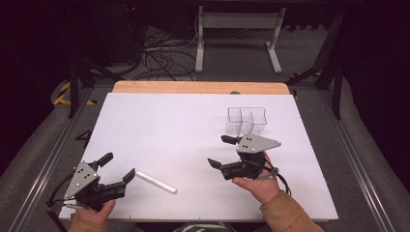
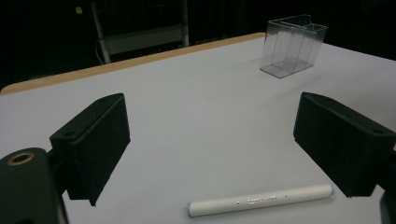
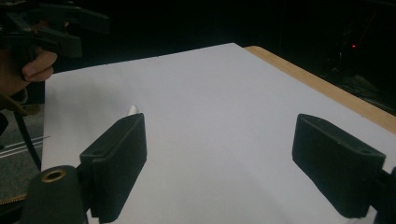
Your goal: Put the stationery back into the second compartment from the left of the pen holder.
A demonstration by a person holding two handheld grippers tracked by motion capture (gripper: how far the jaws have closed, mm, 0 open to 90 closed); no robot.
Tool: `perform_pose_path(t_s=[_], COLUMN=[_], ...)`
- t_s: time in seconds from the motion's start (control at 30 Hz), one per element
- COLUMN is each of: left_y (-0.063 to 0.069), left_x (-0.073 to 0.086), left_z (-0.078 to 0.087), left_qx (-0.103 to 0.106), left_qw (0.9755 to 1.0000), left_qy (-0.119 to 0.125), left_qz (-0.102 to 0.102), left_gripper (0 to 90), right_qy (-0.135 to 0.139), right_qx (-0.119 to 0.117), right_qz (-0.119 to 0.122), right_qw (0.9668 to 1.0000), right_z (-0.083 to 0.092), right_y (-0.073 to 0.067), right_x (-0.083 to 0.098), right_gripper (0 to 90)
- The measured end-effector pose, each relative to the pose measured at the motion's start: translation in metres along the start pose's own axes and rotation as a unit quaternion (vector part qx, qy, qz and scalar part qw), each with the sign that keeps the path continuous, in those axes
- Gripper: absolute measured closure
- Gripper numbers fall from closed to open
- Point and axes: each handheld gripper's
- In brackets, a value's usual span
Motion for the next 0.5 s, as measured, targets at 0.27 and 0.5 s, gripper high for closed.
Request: perform_pose_path(t_s=[0.27, 0.5], left_y=[-0.002, -0.005], left_x=[-0.001, -0.002], left_z=[0.000, 0.002], left_qx=[0.000, 0.000], left_qw=[1.0000, 0.9999], left_qy=[0.001, 0.003], left_qz=[0.007, 0.017], left_gripper=[11.5, 11.6], right_qy=[-0.001, -0.009], right_qx=[-0.028, -0.054], right_qz=[0.007, 0.015], right_qw=[0.9996, 0.9984], right_z=[-0.017, -0.033], right_y=[-0.005, -0.010], right_x=[-0.013, -0.030], right_gripper=[19.2, 21.6])
Point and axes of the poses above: each handheld gripper's, and its own axes: z roughly backward along the jaws, x roughly out of its underside, y roughly to its right, and after that the axes turned 13 degrees about z, right-handed
